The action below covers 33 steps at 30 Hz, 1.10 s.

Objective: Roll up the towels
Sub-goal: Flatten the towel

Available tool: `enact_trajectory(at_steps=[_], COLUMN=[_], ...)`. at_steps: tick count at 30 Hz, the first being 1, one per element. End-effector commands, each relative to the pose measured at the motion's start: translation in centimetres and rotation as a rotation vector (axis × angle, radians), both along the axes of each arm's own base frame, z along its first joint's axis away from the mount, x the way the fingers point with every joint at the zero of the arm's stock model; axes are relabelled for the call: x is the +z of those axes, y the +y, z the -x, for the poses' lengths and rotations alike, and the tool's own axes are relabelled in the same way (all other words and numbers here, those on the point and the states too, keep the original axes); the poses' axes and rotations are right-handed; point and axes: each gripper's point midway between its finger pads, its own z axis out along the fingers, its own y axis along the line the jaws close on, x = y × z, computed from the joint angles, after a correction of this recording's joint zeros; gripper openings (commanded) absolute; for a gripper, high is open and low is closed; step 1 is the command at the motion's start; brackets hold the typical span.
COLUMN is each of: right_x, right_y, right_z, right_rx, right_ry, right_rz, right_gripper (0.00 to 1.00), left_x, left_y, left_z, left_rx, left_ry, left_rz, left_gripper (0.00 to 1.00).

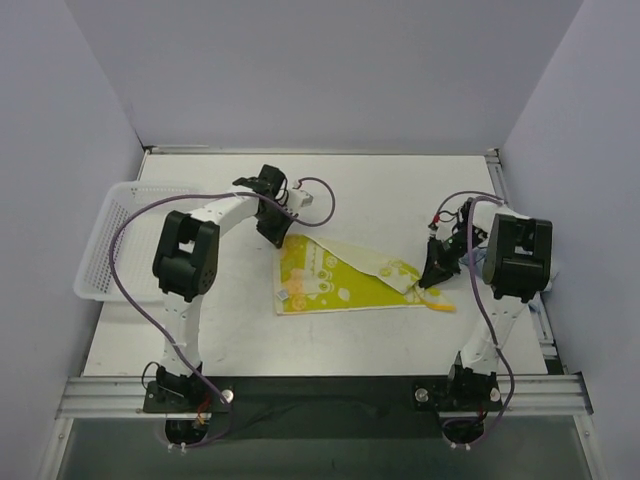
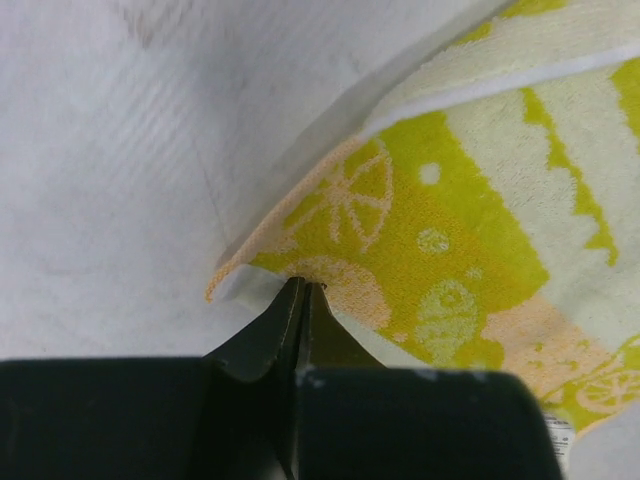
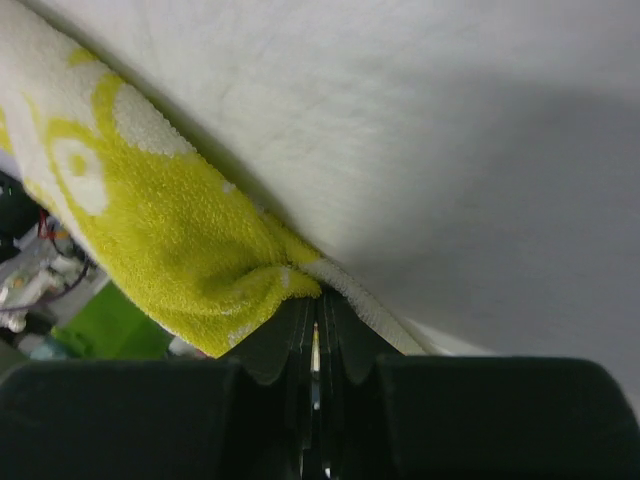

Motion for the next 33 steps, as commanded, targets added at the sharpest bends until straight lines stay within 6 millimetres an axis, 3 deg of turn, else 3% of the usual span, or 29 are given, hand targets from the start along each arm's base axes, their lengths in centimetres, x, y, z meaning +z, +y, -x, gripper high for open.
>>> enact_trajectory(at_steps=[1, 3, 7, 10, 12, 15, 17, 21, 24, 26, 31, 33], right_x=[1.3, 1.7, 2.9, 3.8, 4.4, 5.9, 6.9, 9.1, 10.2, 10.3, 8.4, 7.5], right_y=[2.8, 4.3, 7.0, 7.3, 6.8, 5.8, 4.6, 2.5, 1.9, 2.6, 5.1, 6.0], right_z=[4.4, 5.2, 6.7, 5.9, 4.0, 1.1, 0.2, -0.6, 0.3, 1.5, 4.8, 6.0], right_rx=[0.083, 0.086, 0.091, 0.085, 0.062, 0.071, 0.108, 0.201, 0.312, 0.410, 0.627, 0.625], right_ry=[0.098, 0.120, 0.158, 0.148, 0.112, 0.014, -0.072, -0.246, -0.352, -0.407, -0.432, -0.396], right_rz=[-0.034, -0.085, -0.209, -0.251, -0.258, -0.216, -0.130, 0.038, 0.129, 0.159, 0.219, 0.205], right_gripper=[0.00, 0.00, 0.00, 0.00, 0.00, 0.22, 0.34, 0.41, 0.45, 0.47, 0.48, 0.48], left_x=[1.6, 1.8, 2.8, 3.8, 4.7, 5.8, 6.8, 6.6, 6.0, 5.3, 4.1, 3.7], left_y=[4.1, 5.7, 8.7, 9.9, 9.1, 6.2, 4.5, 2.0, 1.2, 1.2, 1.0, 1.1], left_z=[1.0, 2.6, 3.9, 3.9, 4.0, 5.0, 5.4, 7.1, 8.2, 8.7, 9.8, 10.4], left_rx=[0.011, 0.016, 0.041, 0.064, 0.051, 0.010, -0.012, -0.060, -0.054, -0.028, 0.024, 0.036], left_ry=[-0.021, 0.001, 0.012, 0.012, 0.022, 0.076, 0.072, 0.102, 0.150, 0.190, 0.272, 0.304], left_rz=[-0.039, -0.043, -0.043, -0.023, 0.007, 0.098, 0.133, 0.143, 0.168, 0.171, 0.184, 0.177], left_gripper=[0.00, 0.00, 0.00, 0.00, 0.00, 0.08, 0.14, 0.22, 0.30, 0.35, 0.42, 0.45])
